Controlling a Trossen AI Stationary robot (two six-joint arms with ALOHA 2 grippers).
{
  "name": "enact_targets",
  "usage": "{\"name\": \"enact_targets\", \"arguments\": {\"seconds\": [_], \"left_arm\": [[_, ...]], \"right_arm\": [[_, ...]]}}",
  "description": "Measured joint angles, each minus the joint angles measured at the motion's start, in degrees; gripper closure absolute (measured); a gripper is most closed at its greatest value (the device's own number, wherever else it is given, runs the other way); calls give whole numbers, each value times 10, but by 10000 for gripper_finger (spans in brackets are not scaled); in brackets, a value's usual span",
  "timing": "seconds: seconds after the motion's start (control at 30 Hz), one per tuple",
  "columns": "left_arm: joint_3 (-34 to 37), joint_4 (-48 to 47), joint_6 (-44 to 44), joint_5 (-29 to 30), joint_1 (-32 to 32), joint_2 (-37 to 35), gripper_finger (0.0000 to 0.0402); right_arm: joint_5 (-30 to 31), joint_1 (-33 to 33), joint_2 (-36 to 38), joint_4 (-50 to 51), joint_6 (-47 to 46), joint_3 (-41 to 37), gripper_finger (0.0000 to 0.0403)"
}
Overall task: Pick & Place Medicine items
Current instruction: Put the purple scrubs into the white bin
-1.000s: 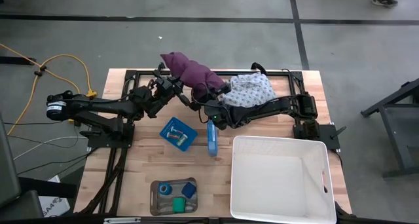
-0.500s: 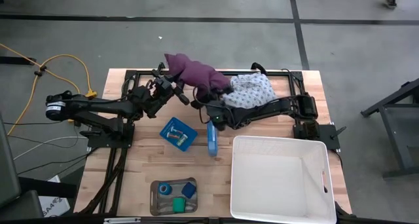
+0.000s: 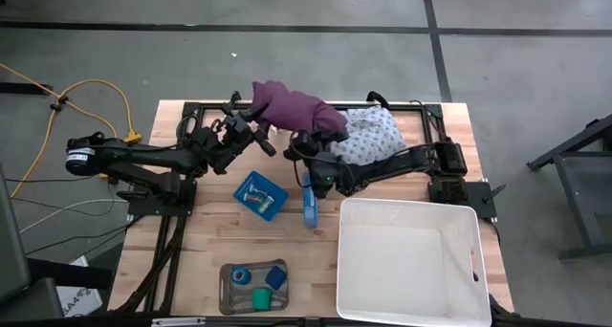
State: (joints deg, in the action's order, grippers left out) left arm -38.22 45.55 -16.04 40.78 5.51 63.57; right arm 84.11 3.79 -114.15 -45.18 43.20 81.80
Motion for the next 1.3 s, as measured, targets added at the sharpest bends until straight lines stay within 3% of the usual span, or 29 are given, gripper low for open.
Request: {"name": "enact_targets", "arguments": {"seconds": [0.73,1.3], "left_arm": [[0,-3,-1,18,-9,0,265],[0,-5,4,18,-9,0,265]], "right_arm": [[-52,-16,106,-71,76,0,382],[-81,-16,185,-64,115,0,379]]}}
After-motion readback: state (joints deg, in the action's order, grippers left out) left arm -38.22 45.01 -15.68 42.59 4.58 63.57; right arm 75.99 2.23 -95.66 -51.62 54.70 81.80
